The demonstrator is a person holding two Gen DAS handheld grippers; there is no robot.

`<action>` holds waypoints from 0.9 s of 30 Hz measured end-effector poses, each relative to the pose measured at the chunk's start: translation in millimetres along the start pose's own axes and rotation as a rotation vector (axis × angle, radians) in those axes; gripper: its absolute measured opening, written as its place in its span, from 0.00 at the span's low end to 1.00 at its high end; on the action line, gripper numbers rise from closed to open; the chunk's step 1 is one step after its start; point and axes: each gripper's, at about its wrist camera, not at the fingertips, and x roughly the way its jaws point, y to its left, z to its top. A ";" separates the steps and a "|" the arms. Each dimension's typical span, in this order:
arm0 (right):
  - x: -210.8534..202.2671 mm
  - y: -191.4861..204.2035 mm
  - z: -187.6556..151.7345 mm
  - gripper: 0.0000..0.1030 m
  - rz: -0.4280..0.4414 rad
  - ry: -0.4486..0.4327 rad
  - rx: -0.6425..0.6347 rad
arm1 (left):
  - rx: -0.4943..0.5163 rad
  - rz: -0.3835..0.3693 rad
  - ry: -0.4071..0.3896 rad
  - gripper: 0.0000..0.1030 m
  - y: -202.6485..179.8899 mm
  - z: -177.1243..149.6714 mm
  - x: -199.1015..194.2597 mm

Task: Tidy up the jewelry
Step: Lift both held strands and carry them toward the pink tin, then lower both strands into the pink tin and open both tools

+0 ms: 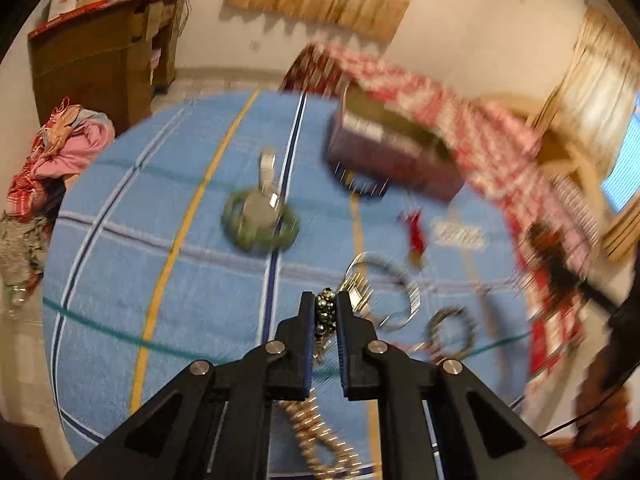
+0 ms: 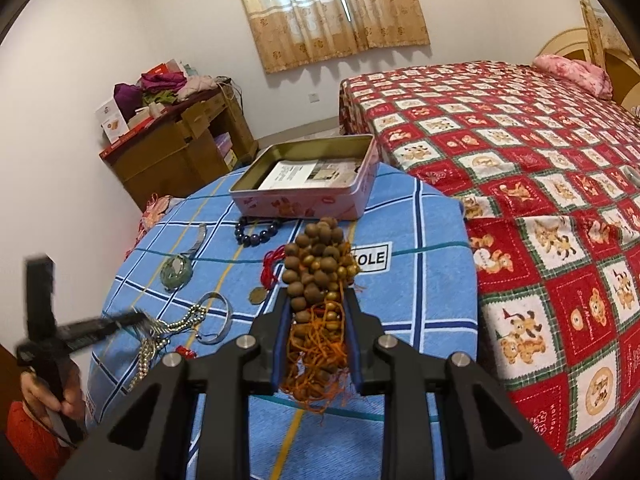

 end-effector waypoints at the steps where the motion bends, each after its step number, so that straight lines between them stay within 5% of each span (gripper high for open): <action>1: -1.2 0.2 0.3 0.27 0.000 -0.003 -0.001 | -0.007 -0.009 -0.016 0.09 -1.0 3.2 -4.8; 16: -17.4 4.6 39.4 0.27 0.037 -0.109 -0.025 | 0.166 -0.091 -0.239 0.09 -71.4 75.4 -64.8; 27: 10.4 -0.1 109.7 0.27 0.095 -0.193 -0.008 | 0.260 -0.107 -0.269 0.09 -104.8 146.9 -15.9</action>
